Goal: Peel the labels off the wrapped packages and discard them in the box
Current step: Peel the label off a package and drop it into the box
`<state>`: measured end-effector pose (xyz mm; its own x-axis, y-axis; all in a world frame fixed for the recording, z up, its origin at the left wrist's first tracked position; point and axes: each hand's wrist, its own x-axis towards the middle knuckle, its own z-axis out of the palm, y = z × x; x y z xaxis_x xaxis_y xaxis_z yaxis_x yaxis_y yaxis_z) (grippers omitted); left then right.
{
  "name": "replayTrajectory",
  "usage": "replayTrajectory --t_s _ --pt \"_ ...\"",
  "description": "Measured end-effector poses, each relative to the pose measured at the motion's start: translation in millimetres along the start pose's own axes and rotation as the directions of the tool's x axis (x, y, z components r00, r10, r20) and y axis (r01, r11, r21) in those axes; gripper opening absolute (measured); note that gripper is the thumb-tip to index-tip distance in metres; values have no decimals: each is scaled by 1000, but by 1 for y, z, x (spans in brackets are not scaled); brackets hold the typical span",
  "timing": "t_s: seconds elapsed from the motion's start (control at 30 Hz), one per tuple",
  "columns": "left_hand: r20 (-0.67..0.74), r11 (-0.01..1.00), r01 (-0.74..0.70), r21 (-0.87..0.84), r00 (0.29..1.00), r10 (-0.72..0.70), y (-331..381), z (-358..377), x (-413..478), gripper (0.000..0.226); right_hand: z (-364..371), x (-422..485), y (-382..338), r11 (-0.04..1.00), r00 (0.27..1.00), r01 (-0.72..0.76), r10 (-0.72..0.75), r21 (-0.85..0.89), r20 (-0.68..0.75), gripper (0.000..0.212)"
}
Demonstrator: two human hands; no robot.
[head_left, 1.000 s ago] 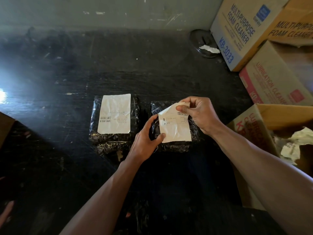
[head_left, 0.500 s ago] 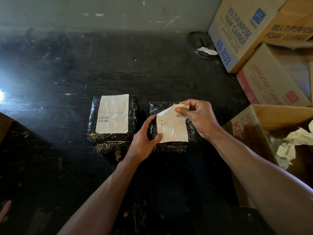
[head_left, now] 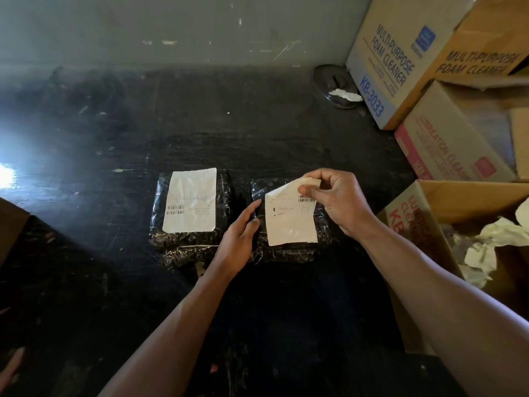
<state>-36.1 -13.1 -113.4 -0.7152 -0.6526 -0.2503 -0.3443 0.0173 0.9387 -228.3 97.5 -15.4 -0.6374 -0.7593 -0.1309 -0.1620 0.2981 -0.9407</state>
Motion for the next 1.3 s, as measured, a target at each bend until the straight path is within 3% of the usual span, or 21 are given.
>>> replayTrajectory --t_s 0.33,0.9,1.2,1.3 --pt "-53 998 -14 -61 999 11 0 6 -2 48 0 -4 -2 1000 998 14 -13 15 -58 12" --pt "-103 991 -25 133 994 38 9 6 4 50 -3 -25 -18 998 998 64 -64 -10 0 12" --pt "-98 991 12 132 995 1 11 5 6 50 -4 -37 -22 995 996 89 -90 -53 -12 13" --pt "-88 987 -18 158 996 32 11 6 5 51 -16 -35 -52 986 980 158 -149 59 -136 15"
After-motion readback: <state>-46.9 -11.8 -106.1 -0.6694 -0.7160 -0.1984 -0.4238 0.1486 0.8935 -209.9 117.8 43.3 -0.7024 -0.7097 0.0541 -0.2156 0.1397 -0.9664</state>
